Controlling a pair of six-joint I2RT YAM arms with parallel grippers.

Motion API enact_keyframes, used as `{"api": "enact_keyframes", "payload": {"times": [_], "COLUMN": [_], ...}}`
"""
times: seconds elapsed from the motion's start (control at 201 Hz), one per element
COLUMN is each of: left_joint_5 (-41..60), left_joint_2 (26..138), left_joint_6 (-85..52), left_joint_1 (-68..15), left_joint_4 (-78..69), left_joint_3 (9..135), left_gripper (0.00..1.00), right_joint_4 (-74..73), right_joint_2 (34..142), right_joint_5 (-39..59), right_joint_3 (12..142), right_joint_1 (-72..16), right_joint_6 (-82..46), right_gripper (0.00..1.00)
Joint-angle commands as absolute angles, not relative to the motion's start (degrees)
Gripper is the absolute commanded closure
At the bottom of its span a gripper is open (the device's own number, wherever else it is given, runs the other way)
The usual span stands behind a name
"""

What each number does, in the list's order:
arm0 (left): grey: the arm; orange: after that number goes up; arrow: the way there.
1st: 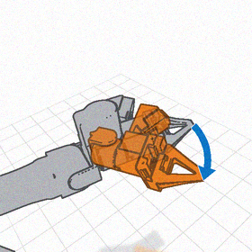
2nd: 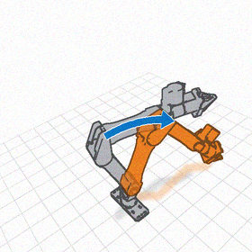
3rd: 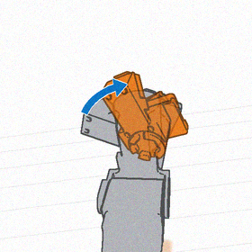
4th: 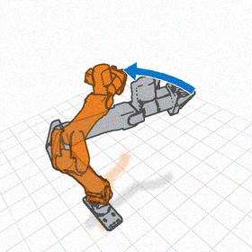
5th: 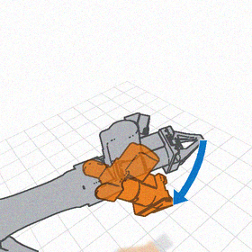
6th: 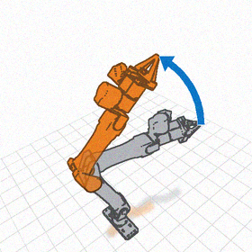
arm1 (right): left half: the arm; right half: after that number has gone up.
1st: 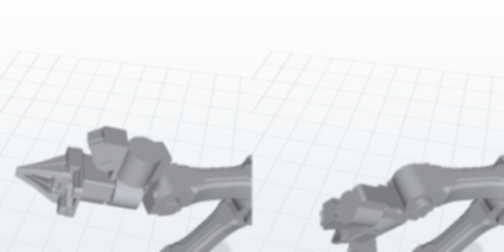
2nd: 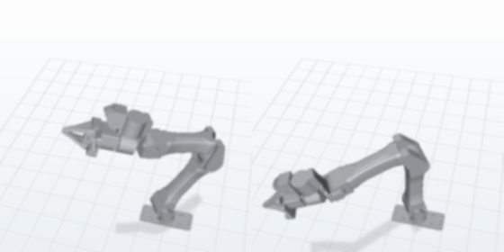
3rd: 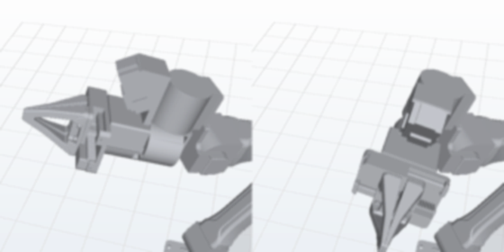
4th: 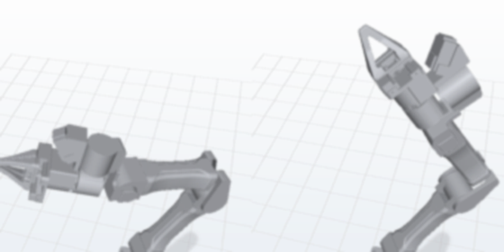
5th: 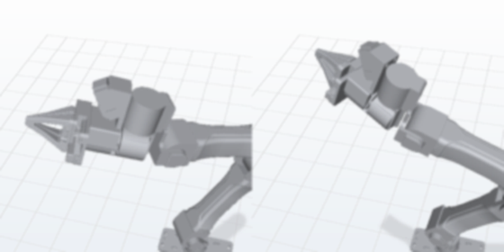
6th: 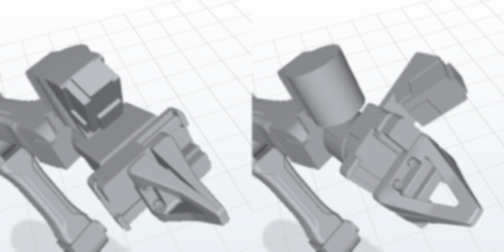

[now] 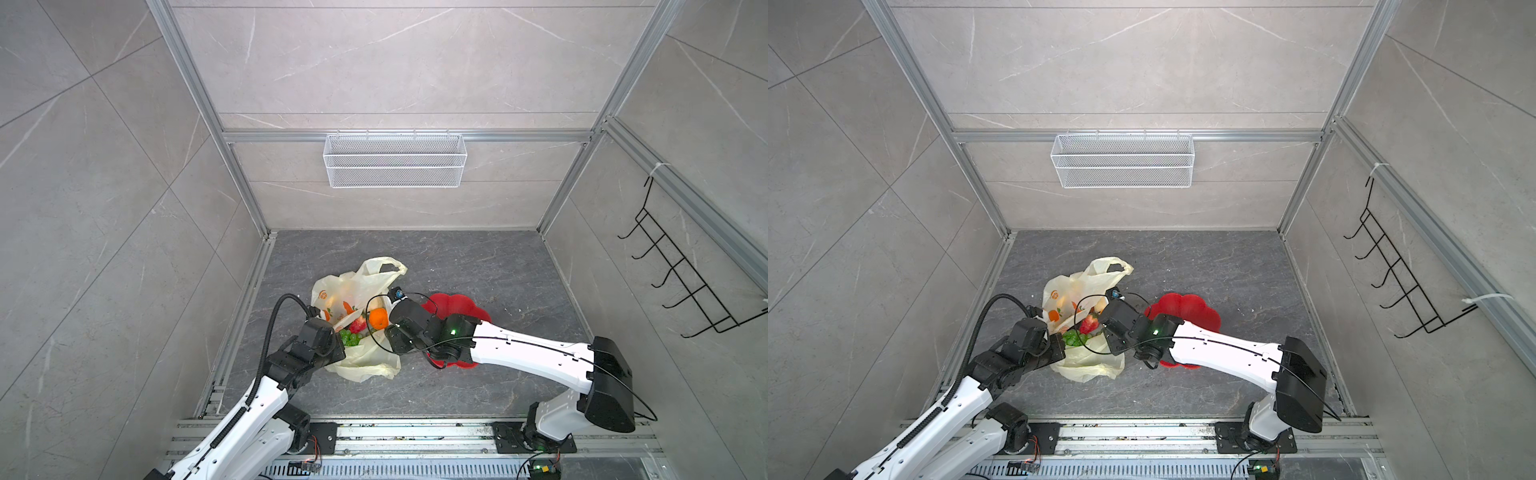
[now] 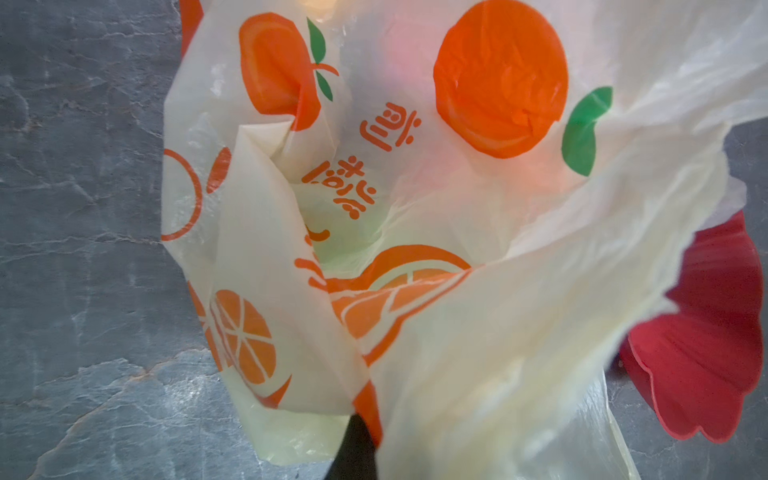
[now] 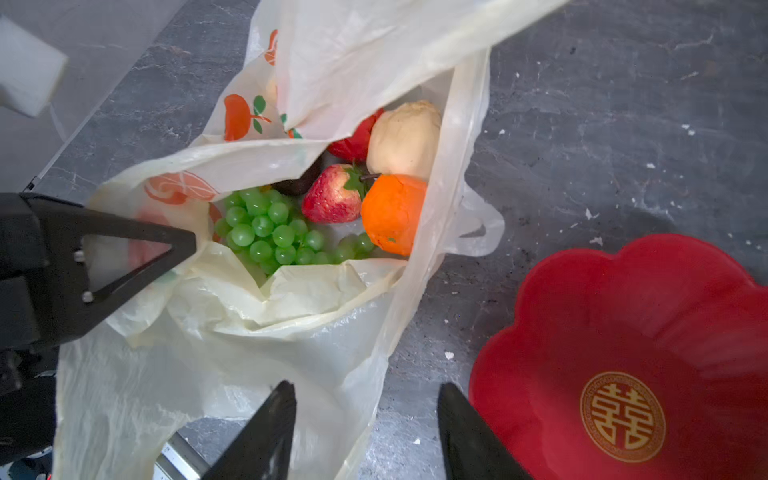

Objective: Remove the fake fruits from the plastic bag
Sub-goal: 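Reach the right gripper into the bag toward the fruits while the left holds it, then grasp the orange fake fruit inside the bag with the right gripper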

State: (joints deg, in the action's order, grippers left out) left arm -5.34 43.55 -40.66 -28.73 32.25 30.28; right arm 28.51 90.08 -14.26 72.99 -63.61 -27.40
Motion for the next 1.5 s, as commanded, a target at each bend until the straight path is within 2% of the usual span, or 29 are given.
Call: {"api": "enact_keyframes", "payload": {"times": [0.0,0.194,0.393,0.508,0.597,0.966,1.205,1.339,1.499], "left_joint_5": [-4.42,-3.83,-2.92,-2.11,-1.95,-2.55,-2.73,-2.9,-3.17], "left_joint_2": [42.57,41.73,41.84,42.62,43.42,44.02,44.95,44.96,45.46], "left_joint_6": [-39.98,-40.56,-40.85,-40.69,-40.74,-40.56,-40.5,-40.33,-40.08], "left_joint_1": [-29.68,-30.84,-31.42,-31.53,-31.73,-31.99,-31.99,-31.98,-31.97], "left_joint_4": [28.63,27.75,27.41,26.49,25.96,25.66,25.5,25.42,25.46], "left_joint_3": [30.31,29.48,28.24,27.86,27.68,27.86,28.21,28.21,28.11], "left_gripper": [1.0,1.0,1.0,1.0,1.0,1.0,1.0,1.0,1.0], "right_joint_4": [27.29,27.93,29.66,31.75,31.6,30.42,30.44,31.43,32.17], "right_joint_2": [95.46,107.6,114.88,117.21,118.23,122.98,124.53,124.01,119.53], "right_joint_5": [-8.99,-6.11,-7.34,-11.08,-11.85,-8.48,-8.37,-9.84,-11.78], "right_joint_3": [77.12,85.65,90.36,92.77,93.43,95.07,95.75,95.98,94.02], "right_joint_1": [-63.61,-61.2,-57.1,-55.87,-55.16,-54.1,-54.1,-54.17,-54.76], "right_joint_6": [-25.65,-27.96,-29.24,-30.15,-30.79,-33.72,-34.29,-34.04,-32.38], "right_gripper": [0.49,0.52,0.49,0.42,0.3,0.22,0.25,0.35,0.38]}}
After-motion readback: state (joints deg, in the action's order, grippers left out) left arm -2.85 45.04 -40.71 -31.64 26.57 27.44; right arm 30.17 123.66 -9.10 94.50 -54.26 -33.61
